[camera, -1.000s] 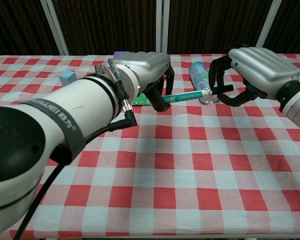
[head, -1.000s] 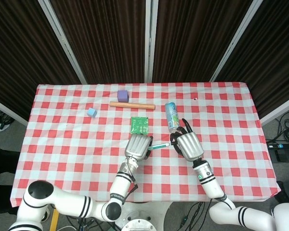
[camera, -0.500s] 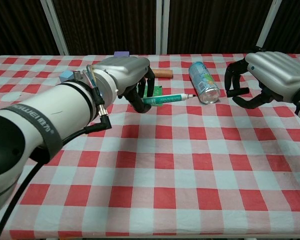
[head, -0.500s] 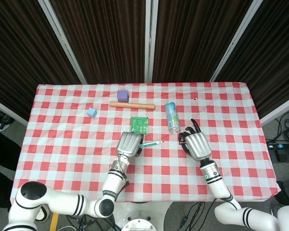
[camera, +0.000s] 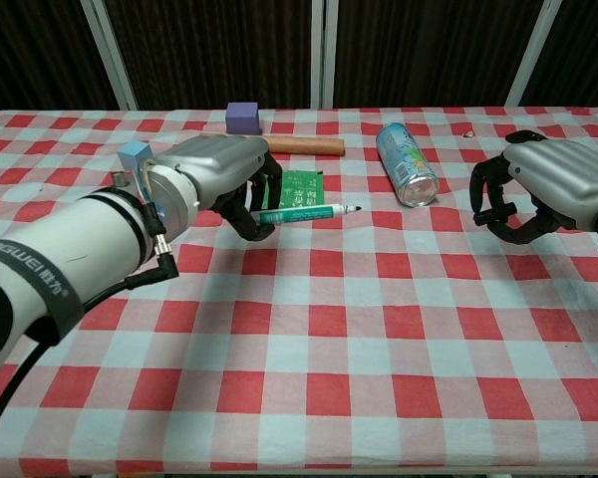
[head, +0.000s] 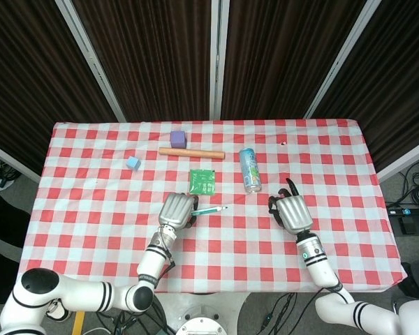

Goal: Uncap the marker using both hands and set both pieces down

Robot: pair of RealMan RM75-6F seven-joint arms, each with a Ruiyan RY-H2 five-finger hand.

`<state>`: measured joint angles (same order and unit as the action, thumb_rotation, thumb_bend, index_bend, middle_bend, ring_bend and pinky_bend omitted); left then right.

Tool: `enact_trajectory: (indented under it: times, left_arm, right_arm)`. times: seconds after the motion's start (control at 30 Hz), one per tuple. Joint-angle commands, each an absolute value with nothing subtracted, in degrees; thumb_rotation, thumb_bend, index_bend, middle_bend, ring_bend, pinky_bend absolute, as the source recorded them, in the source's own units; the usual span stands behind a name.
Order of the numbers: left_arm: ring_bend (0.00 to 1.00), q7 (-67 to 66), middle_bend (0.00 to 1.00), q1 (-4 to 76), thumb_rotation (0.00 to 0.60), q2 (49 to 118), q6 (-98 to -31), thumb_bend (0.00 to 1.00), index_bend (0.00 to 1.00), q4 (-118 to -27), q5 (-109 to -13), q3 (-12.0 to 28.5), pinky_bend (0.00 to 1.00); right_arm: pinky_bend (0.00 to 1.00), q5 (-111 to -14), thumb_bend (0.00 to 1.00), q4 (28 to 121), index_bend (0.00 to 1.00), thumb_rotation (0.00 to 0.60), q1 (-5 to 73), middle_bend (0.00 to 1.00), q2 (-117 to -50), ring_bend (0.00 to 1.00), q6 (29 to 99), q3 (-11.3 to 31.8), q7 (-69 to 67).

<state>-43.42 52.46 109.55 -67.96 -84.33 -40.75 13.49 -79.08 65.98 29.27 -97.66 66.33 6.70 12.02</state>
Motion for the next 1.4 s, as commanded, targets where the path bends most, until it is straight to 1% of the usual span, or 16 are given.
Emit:
enact_trajectory:
  times: [0.03,0.17,0.3,0.4,0.47,0.67,0.7,0.83,0.93,1.03,1.1,1.2,1.3,1.4]
  left_arm:
    - [0.49,-43.13,0.56,52.26,0.600,109.72,-67.69,0.45,0.53,-83.99,-41.04,13.55,0.56]
    - [0.49,-43.00,0.56,51.95,0.600,109.92,-67.22,0.45,0.53,-83.32,-41.12,13.64,0.55]
    - [0.49,-42.76,0.56,51.69,0.600,110.14,-66.67,0.45,0.53,-82.70,-41.02,13.80,0.55]
    - [0.49,-42.10,0.55,51.44,0.600,110.24,-66.12,0.45,0.53,-82.32,-41.40,13.85,0.55]
    - [0.49,-41.25,0.55,51.31,0.600,110.20,-65.35,0.45,0.53,-81.98,-42.10,13.75,0.55]
    - [0.48,-38.43,0.55,51.24,0.600,110.44,-62.77,0.44,0.53,-79.96,-44.41,13.54,0.54]
    - [0.47,-38.22,0.53,51.26,0.600,110.52,-62.38,0.43,0.51,-79.60,-44.58,13.45,0.53]
    - [0.42,-36.87,0.48,51.33,0.600,110.61,-60.44,0.29,0.39,-77.78,-45.74,13.04,0.49]
    - [0.37,-34.46,0.42,51.02,0.600,111.19,-59.62,0.26,0.34,-75.08,-48.11,12.52,0.44]
    - [0.31,-33.52,0.36,50.52,0.600,111.49,-59.87,0.24,0.33,-73.53,-49.22,12.28,0.39]
    - [0.28,-32.90,0.33,50.15,0.600,111.54,-60.93,0.23,0.32,-73.05,-49.98,12.85,0.35]
    - [0.26,-32.24,0.32,49.31,0.600,110.66,-63.83,0.22,0.32,-73.55,-51.97,13.74,0.30]
    - [0.26,-31.42,0.31,47.84,0.600,108.09,-67.51,0.22,0.32,-75.27,-54.85,14.25,0.28]
    - [0.25,-29.28,0.30,45.03,0.600,105.16,-72.57,0.21,0.32,-76.60,-58.12,14.29,0.26]
  right_arm:
    - [0.05,-78.65,0.18,65.69,0.66,0.600,29.33,0.56,-97.88,0.26,65.93,6.84,12.84]
    - [0.00,-77.50,0.11,66.61,0.54,0.600,29.43,0.45,-97.33,0.17,64.49,6.97,14.24]
    - [0.00,-76.05,0.06,68.36,0.40,0.600,29.42,0.34,-96.18,0.08,63.28,7.31,15.72]
    - [0.00,-75.80,0.05,69.99,0.33,0.600,29.01,0.29,-95.11,0.04,63.93,7.61,15.75]
    - [0.00,-76.31,0.04,71.24,0.30,0.600,28.48,0.28,-94.14,0.04,65.31,7.83,14.87]
    - [0.00,-78.24,0.04,74.10,0.27,0.600,26.48,0.27,-90.99,0.03,70.35,8.57,11.44]
    - [0.00,-78.41,0.04,74.49,0.27,0.600,26.20,0.26,-90.54,0.02,70.87,8.61,11.15]
    - [0.00,-79.18,0.04,75.90,0.26,0.600,25.10,0.25,-88.97,0.01,72.84,8.53,10.39]
    - [0.00,-79.80,0.04,76.85,0.25,0.600,24.27,0.25,-88.07,0.00,74.23,8.35,9.97]
    - [0.00,-80.33,0.04,77.57,0.25,0.600,23.64,0.24,-87.42,0.00,75.41,8.30,9.53]
    - [0.00,-80.87,0.04,78.12,0.24,0.600,23.11,0.24,-86.89,0.00,76.48,8.25,9.11]
    - [0.00,-81.67,0.04,78.80,0.24,0.600,22.22,0.24,-86.03,0.00,78.10,8.10,8.51]
    - [0.00,-82.10,0.04,79.25,0.24,0.600,21.13,0.24,-85.14,0.00,79.53,7.84,8.06]
    - [0.00,-82.39,0.04,79.30,0.24,0.600,19.79,0.23,-84.39,0.00,80.75,7.22,7.44]
